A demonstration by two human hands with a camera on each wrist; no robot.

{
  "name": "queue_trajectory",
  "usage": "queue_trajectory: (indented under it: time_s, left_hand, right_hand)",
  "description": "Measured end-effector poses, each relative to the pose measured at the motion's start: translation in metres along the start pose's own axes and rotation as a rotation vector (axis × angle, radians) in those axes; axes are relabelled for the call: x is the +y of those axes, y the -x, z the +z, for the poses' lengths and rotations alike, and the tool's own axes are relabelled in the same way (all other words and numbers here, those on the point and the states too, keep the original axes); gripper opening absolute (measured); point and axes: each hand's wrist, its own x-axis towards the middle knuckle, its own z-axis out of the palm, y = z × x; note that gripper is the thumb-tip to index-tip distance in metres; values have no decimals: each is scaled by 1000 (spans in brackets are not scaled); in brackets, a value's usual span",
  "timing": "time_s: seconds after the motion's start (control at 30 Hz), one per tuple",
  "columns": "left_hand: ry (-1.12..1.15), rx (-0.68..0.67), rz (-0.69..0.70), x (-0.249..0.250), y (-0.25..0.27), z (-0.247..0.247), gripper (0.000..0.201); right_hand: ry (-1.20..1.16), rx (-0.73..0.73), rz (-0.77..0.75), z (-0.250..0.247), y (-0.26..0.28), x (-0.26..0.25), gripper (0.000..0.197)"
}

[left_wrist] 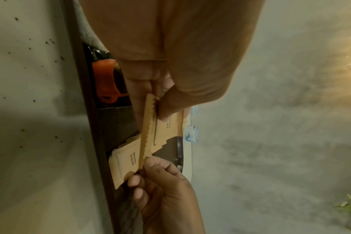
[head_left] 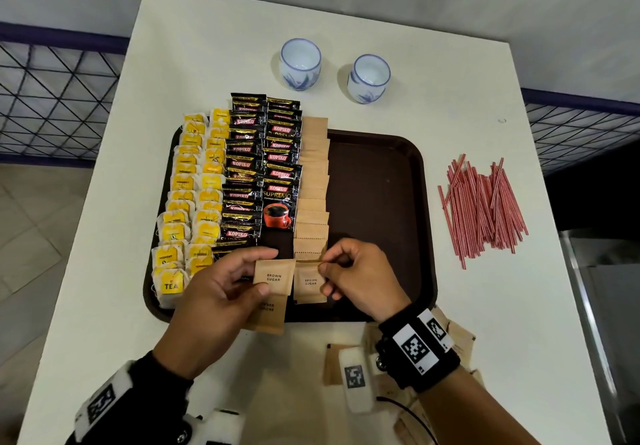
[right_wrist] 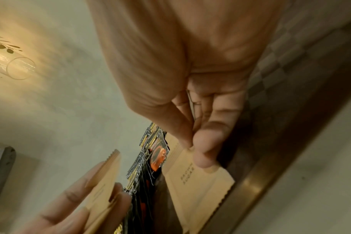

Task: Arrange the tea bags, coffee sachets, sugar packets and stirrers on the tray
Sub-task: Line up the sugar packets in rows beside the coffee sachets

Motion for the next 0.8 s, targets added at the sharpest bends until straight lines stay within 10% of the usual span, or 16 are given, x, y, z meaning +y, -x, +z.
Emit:
queue_trajectory:
  time_s: [0.8]
  left_hand:
    - [13, -39, 5, 3, -14, 3, 47]
  right_hand:
    - [-81, 72, 37, -2, 11, -10, 17]
